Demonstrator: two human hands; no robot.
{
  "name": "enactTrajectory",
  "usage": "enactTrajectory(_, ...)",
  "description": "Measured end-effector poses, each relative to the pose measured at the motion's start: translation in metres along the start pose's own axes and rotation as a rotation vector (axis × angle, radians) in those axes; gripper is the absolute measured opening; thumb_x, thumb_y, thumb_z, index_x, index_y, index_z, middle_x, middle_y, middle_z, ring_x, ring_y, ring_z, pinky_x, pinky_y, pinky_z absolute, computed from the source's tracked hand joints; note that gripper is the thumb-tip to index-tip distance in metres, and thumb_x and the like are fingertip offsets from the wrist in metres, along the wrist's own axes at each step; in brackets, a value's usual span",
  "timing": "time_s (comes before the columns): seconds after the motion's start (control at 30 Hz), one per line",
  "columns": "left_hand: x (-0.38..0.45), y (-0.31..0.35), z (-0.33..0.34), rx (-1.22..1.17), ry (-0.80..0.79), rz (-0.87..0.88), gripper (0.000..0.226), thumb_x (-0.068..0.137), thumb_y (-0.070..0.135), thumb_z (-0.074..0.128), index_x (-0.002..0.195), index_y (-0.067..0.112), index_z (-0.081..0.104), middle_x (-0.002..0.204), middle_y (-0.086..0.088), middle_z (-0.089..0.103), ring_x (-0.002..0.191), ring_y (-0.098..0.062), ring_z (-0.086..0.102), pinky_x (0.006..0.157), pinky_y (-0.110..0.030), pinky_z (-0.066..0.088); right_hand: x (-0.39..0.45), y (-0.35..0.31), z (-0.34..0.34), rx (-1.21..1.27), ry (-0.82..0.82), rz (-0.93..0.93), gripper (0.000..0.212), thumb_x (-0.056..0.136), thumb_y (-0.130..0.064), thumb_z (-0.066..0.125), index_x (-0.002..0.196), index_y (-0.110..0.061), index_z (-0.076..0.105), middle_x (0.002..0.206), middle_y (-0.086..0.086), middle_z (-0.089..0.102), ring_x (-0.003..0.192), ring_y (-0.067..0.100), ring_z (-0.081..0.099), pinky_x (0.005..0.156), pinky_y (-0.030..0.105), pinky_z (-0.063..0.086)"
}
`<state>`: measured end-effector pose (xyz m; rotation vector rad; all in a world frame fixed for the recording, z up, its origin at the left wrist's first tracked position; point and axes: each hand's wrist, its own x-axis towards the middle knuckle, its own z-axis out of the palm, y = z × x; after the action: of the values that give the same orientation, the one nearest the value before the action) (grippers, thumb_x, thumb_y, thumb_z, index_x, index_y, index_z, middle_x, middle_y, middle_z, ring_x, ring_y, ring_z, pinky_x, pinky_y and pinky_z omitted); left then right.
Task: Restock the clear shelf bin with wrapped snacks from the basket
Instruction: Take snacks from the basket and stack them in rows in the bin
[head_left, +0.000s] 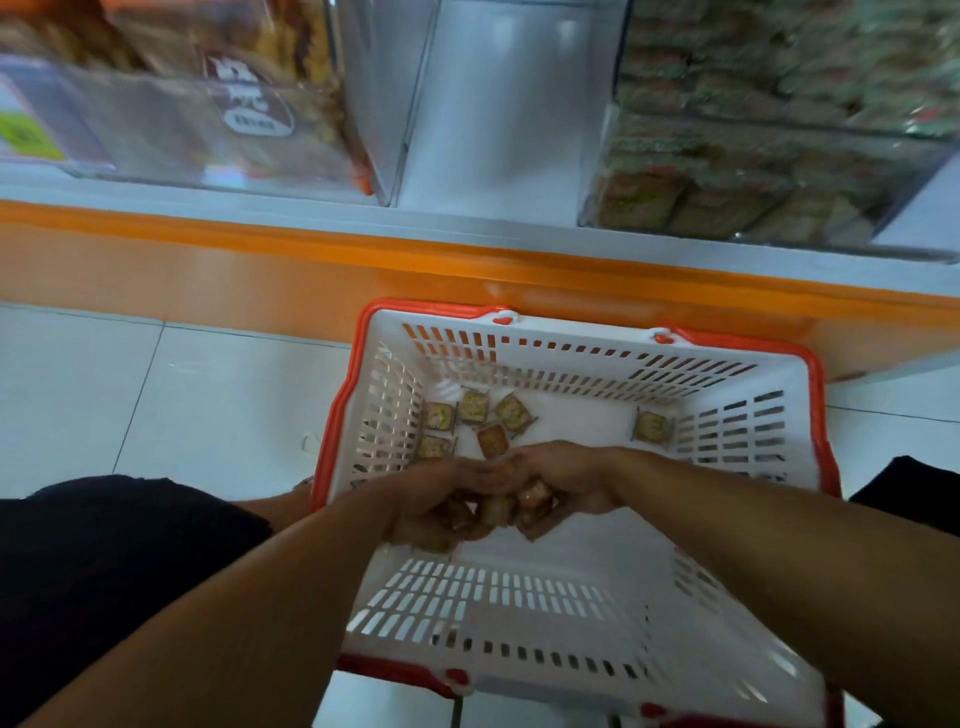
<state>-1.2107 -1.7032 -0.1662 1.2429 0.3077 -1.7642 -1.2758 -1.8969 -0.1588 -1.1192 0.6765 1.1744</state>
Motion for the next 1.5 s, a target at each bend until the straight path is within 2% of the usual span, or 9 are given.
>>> enactTrajectory(0.33,-0.085,0.101,0.080,0.040,-0.117,0.358,0.038,0.081,0.010,0.079,0.118,0.019,0.075,0.125,-0.009,0.070,0.117,-0.025,0.067,0.107,-0.050,0.050,-0.177,-0.057,0.033,-0.104,0.310,-0.509,0.022,0.089,-0.012,0.072,0.102,-0.026,0.062,0.067,-0.003,0.063,0.057,0.010,0.058,0.076,0.047,0.062)
enactTrajectory(0.47,-0.142,0.142,0.115,0.157,-0.103,0.469,0.032,0.077,0.006,0.082,0.104,0.021,0.079,0.105,-0.009,0.074,0.090,-0.019,0.075,0.073,-0.035,0.063,-0.245,-0.072,0.044,-0.107,0.448,-0.623,0.046,0.089,-0.009,0.074,0.123,-0.018,0.043,0.109,0.007,0.059,0.078,0.018,0.070,0.062,0.038,0.063)
enactTrajectory(0.6,-0.198,0.173,0.148,0.206,-0.089,0.535,0.028,0.072,0.021,0.084,0.100,0.022,0.079,0.097,-0.013,0.074,0.077,-0.023,0.076,0.057,-0.029,0.062,-0.297,-0.083,0.044,-0.055,0.468,-0.858,0.033,0.085,-0.011,0.078,0.115,-0.019,0.067,0.093,0.010,0.073,0.070,0.025,0.073,0.061,0.035,0.060)
enactTrajectory(0.73,-0.223,0.185,0.169,0.110,-0.095,0.612,0.045,0.076,0.018,0.085,0.118,0.010,0.072,0.098,-0.016,0.074,0.076,-0.026,0.076,0.056,-0.030,0.062,-0.319,-0.090,0.044,-0.011,0.526,-1.029,0.034,0.081,-0.020,0.081,0.112,-0.026,0.070,0.083,-0.002,0.075,0.067,0.022,0.072,0.057,0.035,0.058)
enactTrajectory(0.83,-0.224,0.187,0.183,-0.056,-0.062,0.642,0.039,0.067,0.019,0.085,0.103,0.008,0.076,0.098,-0.021,0.073,0.074,-0.028,0.075,0.056,-0.031,0.062,-0.323,-0.092,0.045,-0.108,0.792,-1.208,0.035,0.078,-0.027,0.083,0.109,-0.033,0.066,0.093,-0.010,0.076,0.072,0.017,0.075,0.052,0.030,0.059)
enactTrajectory(1.03,-0.220,0.189,0.211,-0.083,-0.098,0.656,0.032,0.062,0.020,0.083,0.093,0.011,0.082,0.099,-0.021,0.074,0.079,-0.027,0.075,0.062,-0.031,0.063,-0.333,-0.084,0.034,-0.706,1.234,-1.456,0.049,0.077,-0.011,0.085,0.112,-0.041,0.068,0.124,-0.025,0.063,0.120,-0.005,0.057,0.097,0.009,0.043)
enactTrajectory(1.2,-0.228,0.194,0.211,-0.126,-0.187,0.647,0.040,0.070,0.017,0.074,0.108,0.009,0.079,0.109,-0.019,0.074,0.087,-0.026,0.075,0.063,-0.030,0.063,-0.341,-0.084,0.026,-1.057,1.303,-1.587,0.030,0.088,-0.013,0.072,0.118,-0.022,0.072,0.130,-0.008,0.063,0.122,0.005,0.059,0.099,0.020,0.049)
enactTrajectory(1.33,-0.232,0.193,0.212,-0.157,-0.226,0.691,0.030,0.080,0.026,0.072,0.105,0.012,0.080,0.109,-0.013,0.074,0.094,-0.023,0.075,0.067,-0.031,0.063,-0.341,-0.082,0.018,-1.361,1.386,-1.562,0.028,0.093,-0.011,0.068,0.120,-0.017,0.073,0.132,0.000,0.064,0.113,0.019,0.065,0.076,0.035,0.058)
enactTrajectory(1.5,-0.230,0.187,0.215,-0.072,-0.124,0.712,0.037,0.066,0.017,0.083,0.102,0.017,0.077,0.100,-0.010,0.075,0.093,-0.019,0.076,0.063,-0.026,0.061,-0.338,-0.083,0.017,-1.299,1.174,-1.542,0.028,0.097,-0.020,0.067,0.124,-0.026,0.070,0.139,-0.010,0.059,0.122,0.004,0.058,0.097,0.017,0.046)
